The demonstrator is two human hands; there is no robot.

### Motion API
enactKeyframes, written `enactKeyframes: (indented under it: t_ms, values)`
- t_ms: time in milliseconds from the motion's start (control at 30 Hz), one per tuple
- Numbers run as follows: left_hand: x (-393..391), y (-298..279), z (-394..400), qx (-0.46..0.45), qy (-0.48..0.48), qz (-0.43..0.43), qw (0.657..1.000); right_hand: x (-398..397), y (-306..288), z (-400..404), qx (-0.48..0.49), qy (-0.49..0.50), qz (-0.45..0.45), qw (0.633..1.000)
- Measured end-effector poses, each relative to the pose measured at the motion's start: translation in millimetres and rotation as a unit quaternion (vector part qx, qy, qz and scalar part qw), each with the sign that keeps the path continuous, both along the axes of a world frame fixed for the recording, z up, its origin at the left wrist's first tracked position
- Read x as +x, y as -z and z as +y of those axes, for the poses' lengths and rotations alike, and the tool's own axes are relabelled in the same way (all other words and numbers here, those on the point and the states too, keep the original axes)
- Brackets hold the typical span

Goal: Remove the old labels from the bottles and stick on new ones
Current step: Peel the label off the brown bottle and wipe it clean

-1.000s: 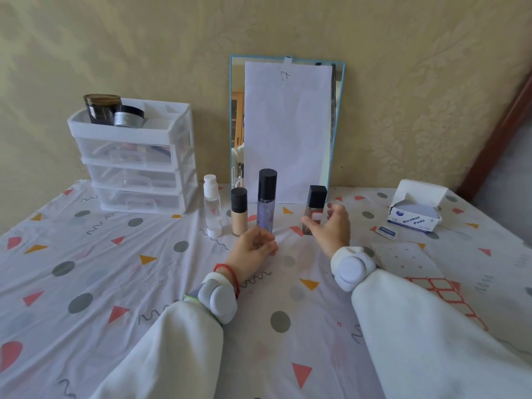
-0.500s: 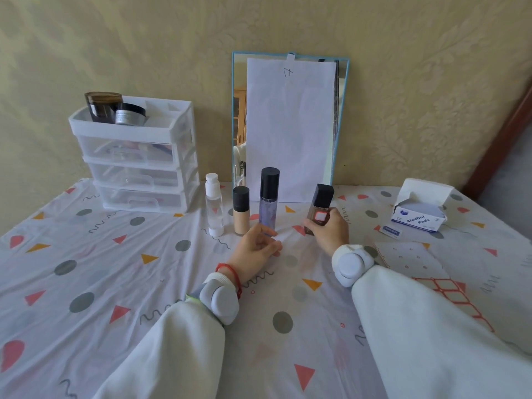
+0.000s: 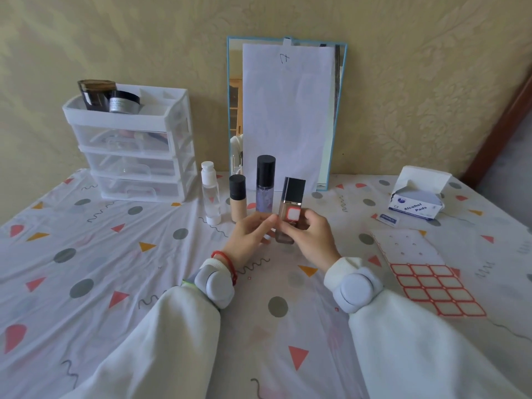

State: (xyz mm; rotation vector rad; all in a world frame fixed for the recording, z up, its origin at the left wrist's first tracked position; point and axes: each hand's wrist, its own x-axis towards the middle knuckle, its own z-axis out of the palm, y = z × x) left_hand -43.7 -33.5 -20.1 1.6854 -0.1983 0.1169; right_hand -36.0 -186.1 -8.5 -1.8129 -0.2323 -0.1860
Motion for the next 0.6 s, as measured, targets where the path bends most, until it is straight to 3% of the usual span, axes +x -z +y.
enactKeyframes:
  t_ms: [300, 600]
  values:
    - [0, 1, 1, -0.064, 0.032, 0.032, 0.997, -5, 14, 1, -0.029, -0.035, -0.017, 0.999]
    - [-3, -5, 3, -0.116, 0.045, 0.044, 0.991, -10, 12, 5, 0.044, -0.104, -0.007, 0.994]
